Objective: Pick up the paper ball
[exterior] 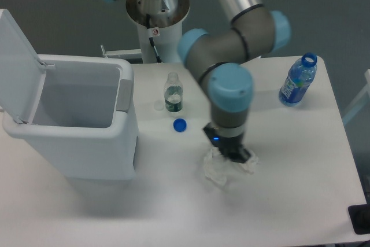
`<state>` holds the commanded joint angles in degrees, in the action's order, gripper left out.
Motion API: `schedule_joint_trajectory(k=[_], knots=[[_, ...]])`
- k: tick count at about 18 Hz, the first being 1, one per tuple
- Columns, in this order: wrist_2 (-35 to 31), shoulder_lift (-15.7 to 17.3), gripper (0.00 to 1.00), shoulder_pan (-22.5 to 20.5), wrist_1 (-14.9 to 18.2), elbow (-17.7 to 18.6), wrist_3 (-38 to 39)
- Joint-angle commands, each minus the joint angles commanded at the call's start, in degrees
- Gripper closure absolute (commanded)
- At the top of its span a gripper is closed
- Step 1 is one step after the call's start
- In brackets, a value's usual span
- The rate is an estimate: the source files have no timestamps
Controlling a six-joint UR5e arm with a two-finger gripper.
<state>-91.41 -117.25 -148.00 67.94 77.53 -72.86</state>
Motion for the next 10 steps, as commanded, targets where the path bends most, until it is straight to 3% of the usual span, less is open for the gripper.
schedule_joint_trajectory(k=[7,10], knots=[[-0.26,-1.05,1.00,-5.46,11.41,-8.17,-11.07],[-0.27,-1.23,1.00,-5.55,12.84,-9.33,-11.69]])
